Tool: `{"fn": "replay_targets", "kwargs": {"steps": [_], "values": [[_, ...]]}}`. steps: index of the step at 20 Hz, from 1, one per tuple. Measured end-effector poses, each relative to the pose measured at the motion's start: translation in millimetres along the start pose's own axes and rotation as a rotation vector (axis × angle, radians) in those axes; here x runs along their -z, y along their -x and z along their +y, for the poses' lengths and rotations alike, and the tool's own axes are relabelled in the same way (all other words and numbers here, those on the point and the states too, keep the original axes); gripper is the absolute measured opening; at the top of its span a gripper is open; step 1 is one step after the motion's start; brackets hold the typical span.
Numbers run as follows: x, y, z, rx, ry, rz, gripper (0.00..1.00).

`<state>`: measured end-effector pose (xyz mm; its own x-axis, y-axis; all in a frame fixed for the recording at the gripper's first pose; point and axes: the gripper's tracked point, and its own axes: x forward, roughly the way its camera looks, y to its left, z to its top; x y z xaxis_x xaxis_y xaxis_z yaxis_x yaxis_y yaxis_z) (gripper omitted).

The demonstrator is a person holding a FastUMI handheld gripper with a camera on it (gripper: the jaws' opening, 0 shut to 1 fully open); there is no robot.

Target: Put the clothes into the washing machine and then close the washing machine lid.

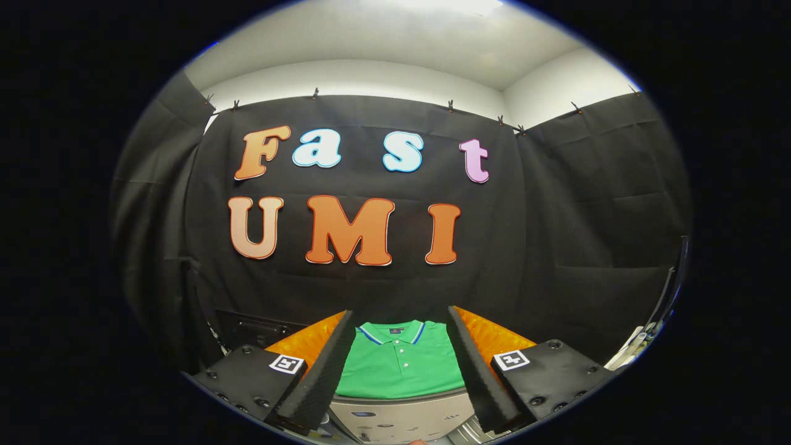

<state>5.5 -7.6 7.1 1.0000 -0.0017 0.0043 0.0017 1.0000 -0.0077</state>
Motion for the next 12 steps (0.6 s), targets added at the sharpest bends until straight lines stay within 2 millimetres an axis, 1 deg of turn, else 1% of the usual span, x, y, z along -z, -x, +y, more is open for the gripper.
{"fn": "replay_targets", "kwargs": {"steps": [7,12], "values": [[1.3,-10.0,0.0,-0.002,0.008,0.008,0.96],[0.7,-25.5,-3.6,-0.006,0.004,0.007,0.96]]}}
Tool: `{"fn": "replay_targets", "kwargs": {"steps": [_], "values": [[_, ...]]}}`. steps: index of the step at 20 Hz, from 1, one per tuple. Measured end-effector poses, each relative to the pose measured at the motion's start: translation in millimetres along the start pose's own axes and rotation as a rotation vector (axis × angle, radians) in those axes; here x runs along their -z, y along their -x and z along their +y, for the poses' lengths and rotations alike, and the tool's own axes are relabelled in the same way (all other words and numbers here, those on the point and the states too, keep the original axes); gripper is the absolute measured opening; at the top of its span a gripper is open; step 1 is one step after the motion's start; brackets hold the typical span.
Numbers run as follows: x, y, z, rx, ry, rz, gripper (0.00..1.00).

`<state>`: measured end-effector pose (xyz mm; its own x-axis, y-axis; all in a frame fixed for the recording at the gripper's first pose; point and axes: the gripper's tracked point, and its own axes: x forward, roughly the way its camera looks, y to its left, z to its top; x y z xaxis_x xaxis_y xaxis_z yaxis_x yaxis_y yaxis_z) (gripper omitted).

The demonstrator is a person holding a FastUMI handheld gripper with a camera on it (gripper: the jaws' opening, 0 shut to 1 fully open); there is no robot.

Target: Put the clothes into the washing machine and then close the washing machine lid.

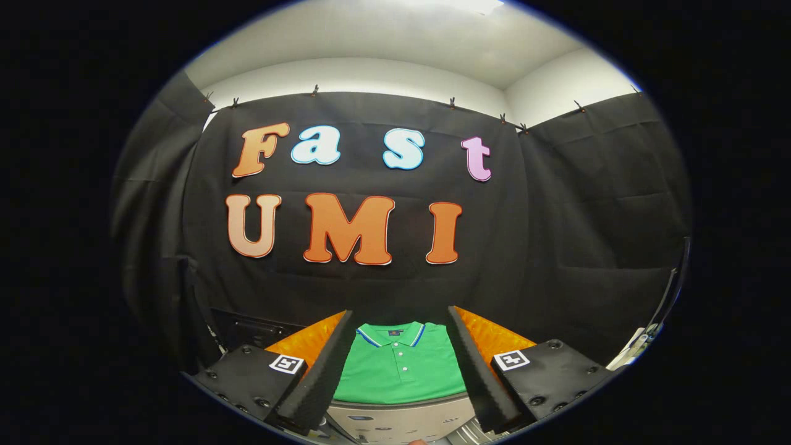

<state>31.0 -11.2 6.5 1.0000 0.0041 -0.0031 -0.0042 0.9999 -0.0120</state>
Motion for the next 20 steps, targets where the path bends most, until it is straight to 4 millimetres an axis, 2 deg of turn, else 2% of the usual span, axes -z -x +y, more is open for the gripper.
{"fn": "replay_targets", "kwargs": {"steps": [2,5,10,14,17,20], "values": [[0.5,-13.0,-0.6,-0.007,-0.001,0.003,0.96],[15.6,-44.2,-6.2,-0.018,0.002,0.037,0.96],[66.4,-113.7,-12.3,-0.04,-0.008,0.151,0.96],[122.5,-168.0,-3.9,-0.084,0.0,0.295,0.96],[154.8,-195.8,-3.2,-0.094,0.01,0.38,0.98],[185.1,-210.4,-3.3,-0.103,0.003,0.466,0.98]]}}
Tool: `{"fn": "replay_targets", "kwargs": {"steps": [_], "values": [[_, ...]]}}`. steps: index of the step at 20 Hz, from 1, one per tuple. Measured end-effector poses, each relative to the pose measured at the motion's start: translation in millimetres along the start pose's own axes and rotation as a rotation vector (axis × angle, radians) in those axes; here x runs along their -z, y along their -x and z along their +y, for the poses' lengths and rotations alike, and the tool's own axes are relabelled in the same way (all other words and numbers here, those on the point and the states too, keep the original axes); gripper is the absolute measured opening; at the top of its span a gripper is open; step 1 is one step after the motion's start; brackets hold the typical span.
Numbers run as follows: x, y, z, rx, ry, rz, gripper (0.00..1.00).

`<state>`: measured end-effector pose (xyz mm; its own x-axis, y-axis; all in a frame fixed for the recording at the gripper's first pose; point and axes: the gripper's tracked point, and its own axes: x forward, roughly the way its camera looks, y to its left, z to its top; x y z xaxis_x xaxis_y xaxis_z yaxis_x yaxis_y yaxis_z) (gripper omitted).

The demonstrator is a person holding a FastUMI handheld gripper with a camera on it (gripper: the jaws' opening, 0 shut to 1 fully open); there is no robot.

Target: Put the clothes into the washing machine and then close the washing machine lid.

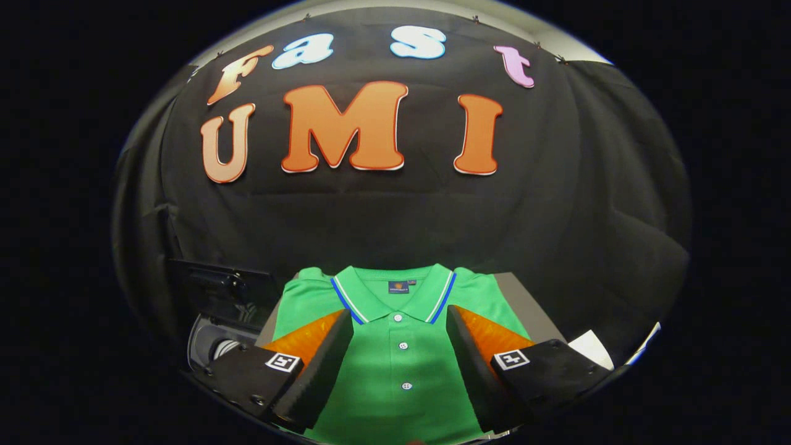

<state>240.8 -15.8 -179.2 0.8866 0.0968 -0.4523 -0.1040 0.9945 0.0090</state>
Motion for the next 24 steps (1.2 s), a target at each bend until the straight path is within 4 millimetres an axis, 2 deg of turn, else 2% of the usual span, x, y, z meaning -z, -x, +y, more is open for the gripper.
{"fn": "replay_targets", "kwargs": {"steps": [3,6,8,10,16,19,22,23,24], "values": [[18.4,-17.8,-2.3,-0.003,-0.014,0.093,0.98],[32.8,-26.3,-8.3,0.006,-0.037,0.175,0.98],[41.0,-28.9,-5.0,-0.015,-0.086,0.227,0.99],[39.7,-30.7,-4.5,-0.024,-0.115,0.257,1.0],[43.3,-29.7,0.8,-0.032,-0.053,0.357,0.99],[43.8,-30.6,1.9,-0.044,-0.057,0.392,0.92],[41.9,-30.6,8.8,-0.071,-0.032,0.409,0.69],[40.1,-31.1,9.9,-0.086,-0.021,0.405,0.54],[38.3,-29.0,9.9,-0.102,-0.028,0.401,0.48]]}}
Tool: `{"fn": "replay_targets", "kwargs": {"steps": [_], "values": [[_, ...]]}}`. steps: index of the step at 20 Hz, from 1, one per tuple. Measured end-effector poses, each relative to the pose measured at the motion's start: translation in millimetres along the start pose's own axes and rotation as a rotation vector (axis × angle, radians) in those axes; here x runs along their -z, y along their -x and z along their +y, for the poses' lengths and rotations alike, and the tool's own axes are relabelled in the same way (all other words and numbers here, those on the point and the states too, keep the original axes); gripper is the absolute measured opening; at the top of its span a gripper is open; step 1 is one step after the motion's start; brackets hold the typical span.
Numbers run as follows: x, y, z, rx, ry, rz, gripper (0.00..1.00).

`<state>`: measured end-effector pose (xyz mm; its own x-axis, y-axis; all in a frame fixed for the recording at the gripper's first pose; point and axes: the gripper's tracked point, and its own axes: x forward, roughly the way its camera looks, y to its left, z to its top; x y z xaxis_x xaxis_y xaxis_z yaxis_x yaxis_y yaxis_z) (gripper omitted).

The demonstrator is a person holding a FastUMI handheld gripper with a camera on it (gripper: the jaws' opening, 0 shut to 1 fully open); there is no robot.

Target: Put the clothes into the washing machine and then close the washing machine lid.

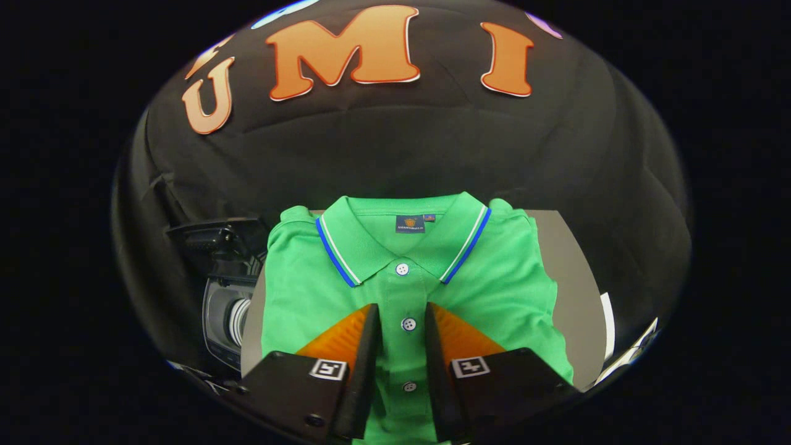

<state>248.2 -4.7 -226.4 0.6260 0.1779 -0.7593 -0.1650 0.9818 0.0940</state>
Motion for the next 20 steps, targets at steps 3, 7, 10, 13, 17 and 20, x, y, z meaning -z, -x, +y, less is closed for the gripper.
{"fn": "replay_targets", "kwargs": {"steps": [3,7,10,13,17,20], "values": [[-5.5,0.9,-3.1,0.012,-0.033,-0.055,0.22],[-7.5,5.8,0.8,-0.007,-0.094,-0.126,0.13],[-23.3,19.0,1.0,0.012,-0.08,-0.234,0.13],[-50.5,38.7,10.2,0.016,-0.052,-0.34,0.13],[-66.5,80.2,38.4,-0.017,-0.082,-0.433,0.12],[-69.6,114.2,63.6,-0.048,-0.112,-0.488,0.12]]}}
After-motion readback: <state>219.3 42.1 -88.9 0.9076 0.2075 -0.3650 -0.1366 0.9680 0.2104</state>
